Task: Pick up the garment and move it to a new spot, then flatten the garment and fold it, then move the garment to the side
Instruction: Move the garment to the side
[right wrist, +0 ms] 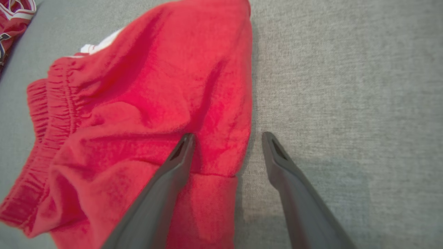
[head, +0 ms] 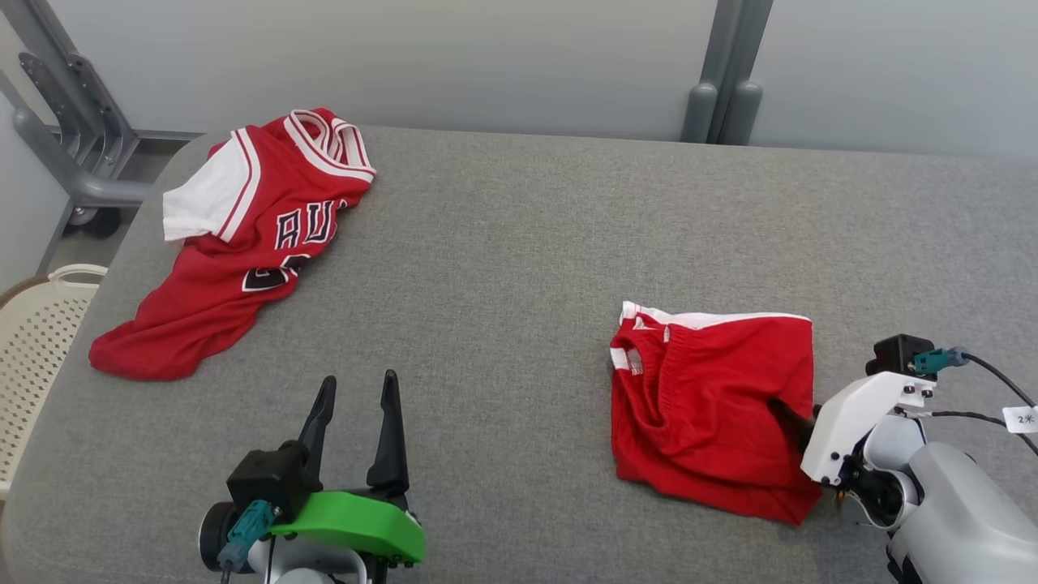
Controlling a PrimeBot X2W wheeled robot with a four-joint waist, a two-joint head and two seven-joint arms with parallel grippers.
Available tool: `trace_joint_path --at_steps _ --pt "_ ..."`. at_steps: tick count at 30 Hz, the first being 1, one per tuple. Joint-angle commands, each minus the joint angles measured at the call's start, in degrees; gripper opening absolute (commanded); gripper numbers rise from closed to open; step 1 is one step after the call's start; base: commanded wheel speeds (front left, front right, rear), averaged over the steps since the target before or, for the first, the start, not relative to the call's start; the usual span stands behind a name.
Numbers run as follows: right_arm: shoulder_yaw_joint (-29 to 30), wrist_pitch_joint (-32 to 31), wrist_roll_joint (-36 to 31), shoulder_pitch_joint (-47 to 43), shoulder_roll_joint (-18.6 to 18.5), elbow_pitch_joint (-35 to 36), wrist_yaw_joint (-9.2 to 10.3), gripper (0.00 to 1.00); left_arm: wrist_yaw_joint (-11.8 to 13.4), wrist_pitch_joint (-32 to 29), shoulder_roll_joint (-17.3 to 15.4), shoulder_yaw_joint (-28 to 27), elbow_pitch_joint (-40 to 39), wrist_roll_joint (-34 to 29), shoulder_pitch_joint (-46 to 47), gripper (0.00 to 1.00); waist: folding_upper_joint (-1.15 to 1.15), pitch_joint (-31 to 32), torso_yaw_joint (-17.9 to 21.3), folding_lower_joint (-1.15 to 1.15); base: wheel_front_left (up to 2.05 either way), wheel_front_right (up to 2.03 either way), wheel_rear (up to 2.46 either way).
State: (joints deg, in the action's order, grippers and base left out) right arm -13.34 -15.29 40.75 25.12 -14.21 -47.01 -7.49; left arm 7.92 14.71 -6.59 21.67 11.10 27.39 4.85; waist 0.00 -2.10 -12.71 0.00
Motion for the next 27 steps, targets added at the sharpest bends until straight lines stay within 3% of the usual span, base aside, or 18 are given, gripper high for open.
trace_joint_path --at_steps 1,2,3,4,6,7,15,27 --pt "-0.25 0.18 0.27 0.57 -0.17 -0.53 -0.01 1.00 0.19 0.30 -0.47 -0.24 -0.33 -0.46 0.92 1.00 0.00 -0.22 -0.12 0.00 0.00 0.00 0.00" --pt "-0.62 0.36 0.51 0.96 -0.16 -1.08 -0.01 0.91 0.22 0.32 -0.50 -0.27 -0.40 -0.52 1.01 1.00 0.00 -0.35 -0.14 0.00 0.00 0.00 0.00" --pt "-1.03 0.75 0.76 1.35 -0.07 -1.49 -0.01 0.47 0.19 0.34 -0.52 -0.25 -0.47 -0.56 1.05 1.00 0.00 -0.46 -0.15 0.00 0.00 0.00 0.00" --pt "-1.51 1.08 1.05 1.74 0.00 -1.68 -0.01 0.39 0.23 0.33 -0.55 -0.27 -0.51 -0.53 1.05 1.00 0.00 -0.58 -0.13 0.00 0.00 0.00 0.00" --pt "-2.46 2.01 1.49 2.51 -0.17 -1.78 -0.01 0.04 0.34 0.34 -0.62 -0.29 -0.65 -0.62 1.07 1.00 0.00 -0.79 0.08 0.00 0.00 0.00 0.00" --pt "-2.98 2.48 1.58 2.99 -0.44 -1.75 -0.01 0.00 0.38 0.35 -0.65 -0.29 -0.79 -0.69 1.11 1.00 0.00 -0.92 0.32 0.00 0.00 0.00 0.00" --pt "-6.78 5.60 2.20 5.82 -3.05 -2.11 -0.01 0.00 0.67 0.45 -0.62 -0.37 -1.67 -0.96 1.33 1.00 0.00 -1.26 4.76 0.00 0.00 0.00 0.00" --pt "-11.17 5.65 3.07 11.20 -7.41 -1.73 -0.01 0.00 0.48 0.45 0.15 -0.37 -2.49 -1.30 1.95 1.00 0.00 -3.33 17.93 0.00 0.00 0.00 0.00"
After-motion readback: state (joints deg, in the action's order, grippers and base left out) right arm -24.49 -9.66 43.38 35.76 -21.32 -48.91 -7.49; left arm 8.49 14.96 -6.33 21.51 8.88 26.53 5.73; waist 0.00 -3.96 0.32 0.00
